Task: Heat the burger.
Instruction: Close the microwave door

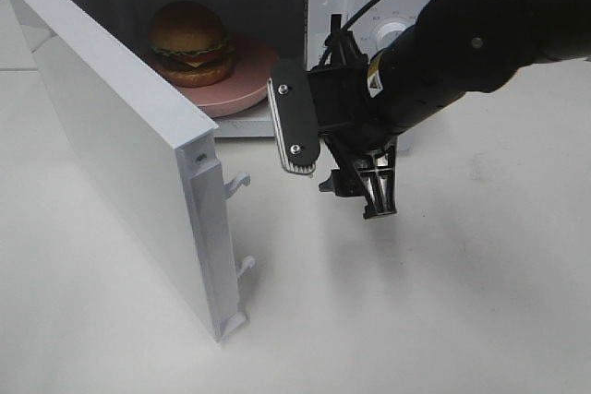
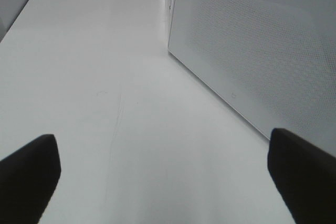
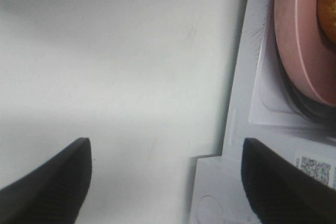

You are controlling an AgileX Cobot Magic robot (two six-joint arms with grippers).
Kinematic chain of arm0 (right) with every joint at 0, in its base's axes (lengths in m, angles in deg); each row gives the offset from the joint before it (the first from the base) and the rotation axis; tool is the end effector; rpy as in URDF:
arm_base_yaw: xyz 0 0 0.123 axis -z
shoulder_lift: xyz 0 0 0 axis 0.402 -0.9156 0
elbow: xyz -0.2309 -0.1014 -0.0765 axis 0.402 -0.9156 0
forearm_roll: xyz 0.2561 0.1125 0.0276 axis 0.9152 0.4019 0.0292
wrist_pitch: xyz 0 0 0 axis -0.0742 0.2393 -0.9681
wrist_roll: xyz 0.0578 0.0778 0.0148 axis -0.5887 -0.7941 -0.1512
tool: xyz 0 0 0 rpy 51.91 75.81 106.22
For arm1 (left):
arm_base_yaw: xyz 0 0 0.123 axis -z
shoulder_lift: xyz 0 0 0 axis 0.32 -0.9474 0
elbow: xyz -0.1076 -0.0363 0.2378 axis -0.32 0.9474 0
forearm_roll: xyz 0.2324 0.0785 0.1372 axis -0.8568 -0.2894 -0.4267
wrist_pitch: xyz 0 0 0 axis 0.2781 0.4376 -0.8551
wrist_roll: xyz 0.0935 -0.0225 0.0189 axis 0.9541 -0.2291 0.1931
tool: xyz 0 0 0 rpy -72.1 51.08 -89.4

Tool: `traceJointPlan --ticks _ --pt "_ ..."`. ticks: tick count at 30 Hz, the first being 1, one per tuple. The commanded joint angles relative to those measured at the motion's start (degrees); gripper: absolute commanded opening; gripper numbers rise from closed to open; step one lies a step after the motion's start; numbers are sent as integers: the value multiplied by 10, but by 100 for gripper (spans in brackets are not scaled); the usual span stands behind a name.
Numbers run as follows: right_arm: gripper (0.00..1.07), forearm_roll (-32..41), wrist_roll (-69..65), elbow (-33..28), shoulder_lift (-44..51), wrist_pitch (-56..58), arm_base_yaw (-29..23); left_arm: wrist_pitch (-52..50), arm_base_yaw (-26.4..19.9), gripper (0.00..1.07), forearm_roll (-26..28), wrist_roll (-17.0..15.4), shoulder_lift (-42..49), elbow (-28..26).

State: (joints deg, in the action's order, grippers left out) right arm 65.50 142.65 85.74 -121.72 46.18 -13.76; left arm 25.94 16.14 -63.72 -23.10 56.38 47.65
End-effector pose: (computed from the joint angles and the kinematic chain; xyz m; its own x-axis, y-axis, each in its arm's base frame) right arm 0.2990 0.2233 0.1608 0.2411 -0.9342 -0.2628 -0.8062 -0.0420 -0.5901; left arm 0.0492 -0.0085 0.2913 -0.4293 -0.0834 -0.8993 0.0271 0.9941 -0.1052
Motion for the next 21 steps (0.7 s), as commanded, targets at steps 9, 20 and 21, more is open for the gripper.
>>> traceJointPlan --ticks 9,20,21 --pt "76 4 -199 -93 116 19 0 -3 -1 100 2 0 14 1" --pt "76 5 -434 -137 215 131 0 -3 -1 100 2 0 14 1" --pt "76 5 -434 -137 215 131 0 -3 -1 100 2 0 14 1"
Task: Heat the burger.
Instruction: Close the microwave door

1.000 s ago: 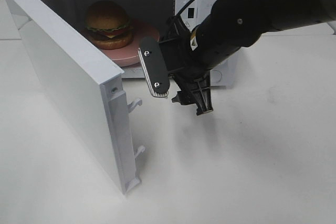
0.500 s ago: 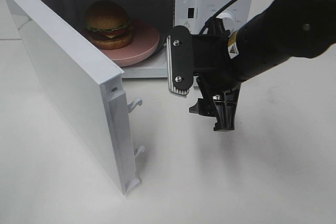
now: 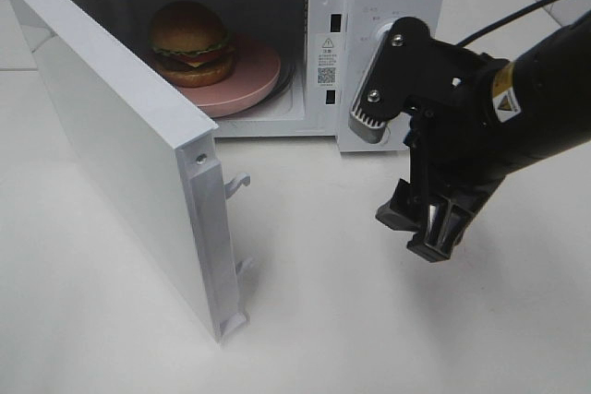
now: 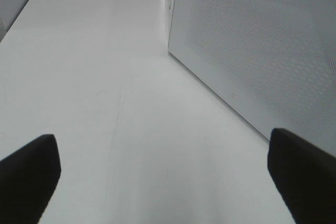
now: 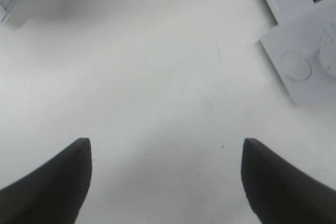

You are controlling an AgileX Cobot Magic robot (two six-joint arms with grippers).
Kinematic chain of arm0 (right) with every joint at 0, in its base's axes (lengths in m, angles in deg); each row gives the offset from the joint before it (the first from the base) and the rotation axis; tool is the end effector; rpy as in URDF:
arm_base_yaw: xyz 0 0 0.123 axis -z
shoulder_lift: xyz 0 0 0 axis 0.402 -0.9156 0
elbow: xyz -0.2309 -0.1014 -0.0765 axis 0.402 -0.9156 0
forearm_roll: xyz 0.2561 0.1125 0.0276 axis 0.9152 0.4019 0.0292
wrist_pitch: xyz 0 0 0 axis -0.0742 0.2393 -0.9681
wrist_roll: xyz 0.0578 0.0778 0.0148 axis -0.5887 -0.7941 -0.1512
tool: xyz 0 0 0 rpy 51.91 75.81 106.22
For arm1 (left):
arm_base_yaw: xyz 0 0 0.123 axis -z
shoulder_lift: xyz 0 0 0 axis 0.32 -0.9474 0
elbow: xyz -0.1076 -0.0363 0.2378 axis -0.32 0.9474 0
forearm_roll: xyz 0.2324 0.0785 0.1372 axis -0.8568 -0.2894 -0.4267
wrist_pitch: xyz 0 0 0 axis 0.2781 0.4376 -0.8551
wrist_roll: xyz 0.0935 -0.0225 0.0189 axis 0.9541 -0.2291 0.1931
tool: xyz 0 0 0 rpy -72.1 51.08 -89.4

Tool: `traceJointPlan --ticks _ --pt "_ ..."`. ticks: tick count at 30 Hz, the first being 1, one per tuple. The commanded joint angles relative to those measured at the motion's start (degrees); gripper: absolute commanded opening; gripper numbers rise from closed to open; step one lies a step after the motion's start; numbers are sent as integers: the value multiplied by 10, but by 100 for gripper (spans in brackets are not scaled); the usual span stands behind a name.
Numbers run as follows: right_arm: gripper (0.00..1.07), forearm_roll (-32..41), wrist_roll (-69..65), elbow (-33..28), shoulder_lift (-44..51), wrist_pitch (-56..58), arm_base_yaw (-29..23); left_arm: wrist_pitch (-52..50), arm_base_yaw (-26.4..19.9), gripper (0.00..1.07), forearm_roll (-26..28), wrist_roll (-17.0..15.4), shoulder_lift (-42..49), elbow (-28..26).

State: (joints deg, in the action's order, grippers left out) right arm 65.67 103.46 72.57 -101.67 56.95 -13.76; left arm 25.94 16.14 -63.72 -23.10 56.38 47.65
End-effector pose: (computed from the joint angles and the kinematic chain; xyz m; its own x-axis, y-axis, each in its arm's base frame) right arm 0.2362 0.1715 0.1948 -0.3687 -0.7684 -0.5231 -0.7731 0.5659 -0.2865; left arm 0.0492 -0.0085 0.2913 -0.4293 -0.0834 -0.8993 0.0271 0.9941 -0.1052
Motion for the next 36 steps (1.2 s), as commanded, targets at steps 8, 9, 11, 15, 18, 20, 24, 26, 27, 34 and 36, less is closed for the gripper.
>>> traceJointPlan --ticks 8,9,11,15,18,20,24,26,27,34,36 --pt "76 -5 -144 -5 69 154 0 -3 -1 100 2 0 14 1" --pt "76 -5 -158 -5 87 178 0 -3 -1 100 2 0 14 1" --pt "76 -5 -170 -5 104 197 0 -3 -1 100 2 0 14 1" --pt "76 -4 -182 -5 139 234 0 -3 -1 100 2 0 14 1" --pt "76 -4 -183 -5 167 272 0 -3 -1 100 2 0 14 1" --pt "76 -4 -185 -5 175 282 0 -3 -1 100 2 0 14 1" --pt "76 -4 -189 -5 209 320 0 -3 -1 100 2 0 14 1" --pt "76 -4 -191 -5 222 332 0 -3 -1 100 2 0 14 1" --pt "76 -4 -191 -5 222 332 0 -3 -1 100 2 0 14 1" --pt "76 -5 -193 -17 284 365 0 -3 -1 100 2 0 14 1" --pt "76 -5 -194 -25 294 365 0 -3 -1 100 2 0 14 1"
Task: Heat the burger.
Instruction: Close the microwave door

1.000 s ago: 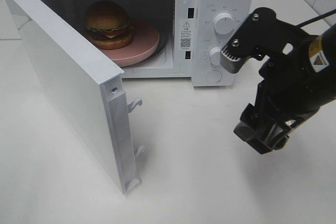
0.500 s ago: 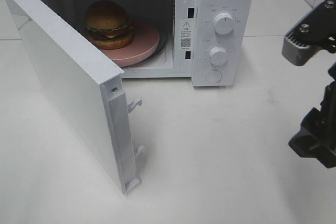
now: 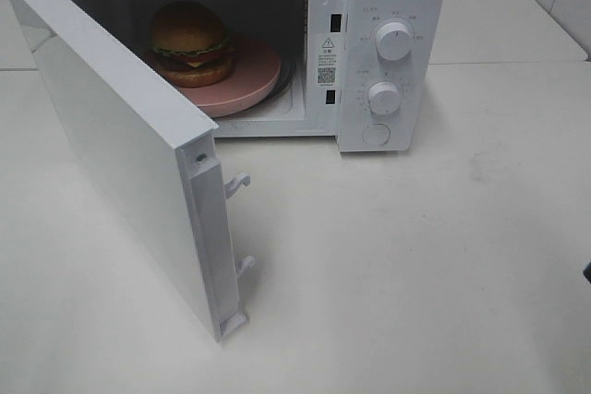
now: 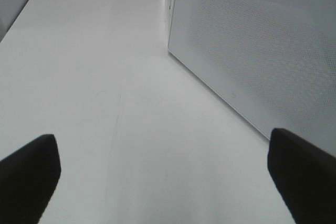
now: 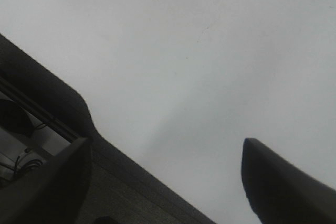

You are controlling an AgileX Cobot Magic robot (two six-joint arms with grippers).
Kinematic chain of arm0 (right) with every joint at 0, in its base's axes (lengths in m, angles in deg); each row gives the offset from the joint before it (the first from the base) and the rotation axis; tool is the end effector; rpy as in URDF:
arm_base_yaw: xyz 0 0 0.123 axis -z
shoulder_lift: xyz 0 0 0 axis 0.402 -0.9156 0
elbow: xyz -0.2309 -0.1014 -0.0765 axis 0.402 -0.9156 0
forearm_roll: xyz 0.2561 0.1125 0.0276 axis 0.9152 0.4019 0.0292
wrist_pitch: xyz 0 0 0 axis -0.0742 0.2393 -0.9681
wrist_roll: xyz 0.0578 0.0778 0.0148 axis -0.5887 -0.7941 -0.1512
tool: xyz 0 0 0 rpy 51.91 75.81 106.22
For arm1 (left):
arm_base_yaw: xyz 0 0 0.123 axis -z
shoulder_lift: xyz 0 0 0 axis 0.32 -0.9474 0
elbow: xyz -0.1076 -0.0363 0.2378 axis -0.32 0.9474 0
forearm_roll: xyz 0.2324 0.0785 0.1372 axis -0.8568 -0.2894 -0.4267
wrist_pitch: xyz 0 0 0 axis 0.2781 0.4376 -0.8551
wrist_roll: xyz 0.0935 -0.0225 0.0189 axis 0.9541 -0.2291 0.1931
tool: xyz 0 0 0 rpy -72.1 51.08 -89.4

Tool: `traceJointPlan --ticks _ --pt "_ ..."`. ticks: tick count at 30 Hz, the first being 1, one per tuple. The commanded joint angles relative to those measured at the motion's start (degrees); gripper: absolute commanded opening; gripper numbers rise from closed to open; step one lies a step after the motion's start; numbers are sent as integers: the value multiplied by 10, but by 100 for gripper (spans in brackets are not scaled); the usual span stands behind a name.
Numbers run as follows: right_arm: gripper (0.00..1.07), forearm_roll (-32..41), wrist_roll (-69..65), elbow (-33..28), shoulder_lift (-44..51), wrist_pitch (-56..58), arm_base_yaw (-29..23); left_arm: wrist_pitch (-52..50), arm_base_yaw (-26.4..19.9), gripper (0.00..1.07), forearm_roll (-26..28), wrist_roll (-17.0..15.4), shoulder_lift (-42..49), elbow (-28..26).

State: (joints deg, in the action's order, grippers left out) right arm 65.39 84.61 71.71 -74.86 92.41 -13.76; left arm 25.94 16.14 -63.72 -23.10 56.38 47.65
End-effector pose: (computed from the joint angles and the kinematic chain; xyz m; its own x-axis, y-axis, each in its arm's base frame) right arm 0.1560 0.1003 0.2722 -0.7092 -0.5402 -0.4530 -0.5428 0.8284 -0.1381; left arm 0.0492 -0.0085 0.2913 -0.4293 -0.0834 -0.8993 0.0271 0.9941 -0.1052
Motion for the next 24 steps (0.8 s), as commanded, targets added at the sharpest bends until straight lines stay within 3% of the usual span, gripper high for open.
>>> traceJointPlan --ticks 1,6,12,24 --pt "76 -4 -13 -34 48 12 0 -3 -1 100 2 0 14 1" --pt "76 -1 -30 -69 80 14 13 -3 -1 100 2 0 14 1" --pt "76 2 -34 -105 142 9 124 -3 -1 100 2 0 14 1" --pt "76 61 -23 -110 284 2 288 -3 -1 100 2 0 14 1"
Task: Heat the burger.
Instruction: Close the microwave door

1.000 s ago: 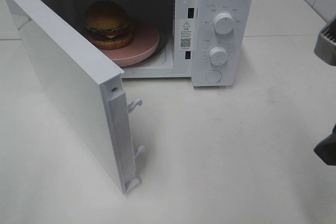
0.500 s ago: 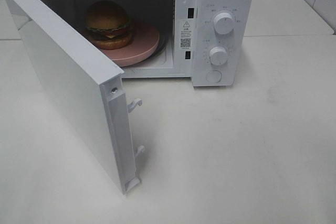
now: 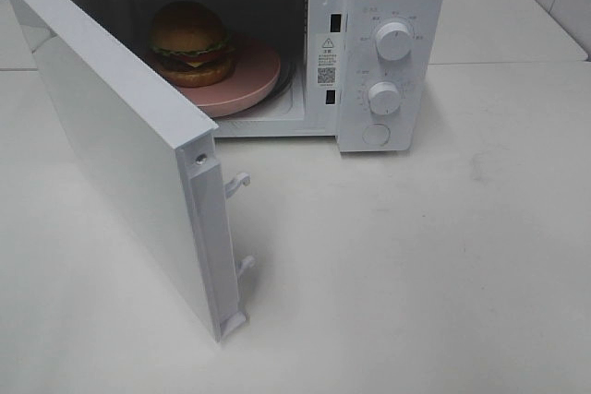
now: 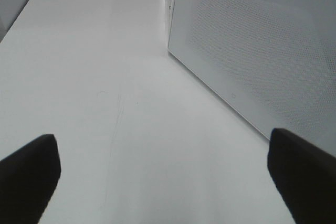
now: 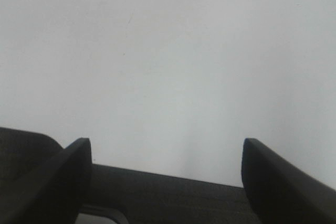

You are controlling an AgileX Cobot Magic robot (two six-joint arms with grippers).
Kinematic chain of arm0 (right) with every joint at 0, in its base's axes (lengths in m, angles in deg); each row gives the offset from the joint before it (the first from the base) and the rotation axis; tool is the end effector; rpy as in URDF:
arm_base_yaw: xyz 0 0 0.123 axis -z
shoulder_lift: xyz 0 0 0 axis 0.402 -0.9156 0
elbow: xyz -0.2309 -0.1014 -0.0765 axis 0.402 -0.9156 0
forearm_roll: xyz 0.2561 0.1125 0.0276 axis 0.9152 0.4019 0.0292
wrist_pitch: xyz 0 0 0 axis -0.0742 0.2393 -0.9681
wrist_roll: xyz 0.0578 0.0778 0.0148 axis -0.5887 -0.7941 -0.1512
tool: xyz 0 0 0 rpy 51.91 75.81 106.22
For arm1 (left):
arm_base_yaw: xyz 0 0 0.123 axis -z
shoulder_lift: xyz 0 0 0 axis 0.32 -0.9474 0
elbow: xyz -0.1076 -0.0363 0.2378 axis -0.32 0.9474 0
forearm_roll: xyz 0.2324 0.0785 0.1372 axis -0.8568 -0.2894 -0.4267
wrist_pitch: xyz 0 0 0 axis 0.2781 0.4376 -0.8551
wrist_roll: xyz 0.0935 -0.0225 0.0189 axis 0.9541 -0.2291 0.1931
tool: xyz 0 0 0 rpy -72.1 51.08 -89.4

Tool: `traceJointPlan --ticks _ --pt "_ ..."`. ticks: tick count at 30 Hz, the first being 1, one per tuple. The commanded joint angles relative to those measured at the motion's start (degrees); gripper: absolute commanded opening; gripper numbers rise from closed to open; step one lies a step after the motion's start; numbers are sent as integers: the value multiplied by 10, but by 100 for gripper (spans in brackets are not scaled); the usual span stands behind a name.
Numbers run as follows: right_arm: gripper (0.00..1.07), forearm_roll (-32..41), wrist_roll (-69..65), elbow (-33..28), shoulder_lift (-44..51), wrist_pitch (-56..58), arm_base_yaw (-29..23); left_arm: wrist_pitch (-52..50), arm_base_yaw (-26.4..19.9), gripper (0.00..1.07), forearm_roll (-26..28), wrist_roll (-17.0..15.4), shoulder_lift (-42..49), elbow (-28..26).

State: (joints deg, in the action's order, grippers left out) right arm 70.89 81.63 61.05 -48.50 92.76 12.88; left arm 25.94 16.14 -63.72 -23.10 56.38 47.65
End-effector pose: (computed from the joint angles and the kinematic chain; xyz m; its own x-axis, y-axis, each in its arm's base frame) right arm 0.1074 0.0133 0.2761 -0.7407 -0.0394 -0.6707 -0.0655 0.9978 0.0137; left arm 0.0492 -0.0085 0.2913 -0.4293 -0.0834 -0.8993 0.0271 0.9941 -0.1052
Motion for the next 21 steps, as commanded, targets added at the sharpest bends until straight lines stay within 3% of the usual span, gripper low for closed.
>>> traceJointPlan --ticks 1,7,16,21 --pt "76 6 6 -3 21 -2 22 -3 -1 100 2 0 14 1" --pt "76 8 15 -14 115 -7 67 -3 -1 100 2 0 14 1" --pt "76 15 18 -34 243 -29 93 -3 -1 100 2 0 14 1" --pt "76 21 19 -34 249 -29 95 -3 -1 100 2 0 13 1"
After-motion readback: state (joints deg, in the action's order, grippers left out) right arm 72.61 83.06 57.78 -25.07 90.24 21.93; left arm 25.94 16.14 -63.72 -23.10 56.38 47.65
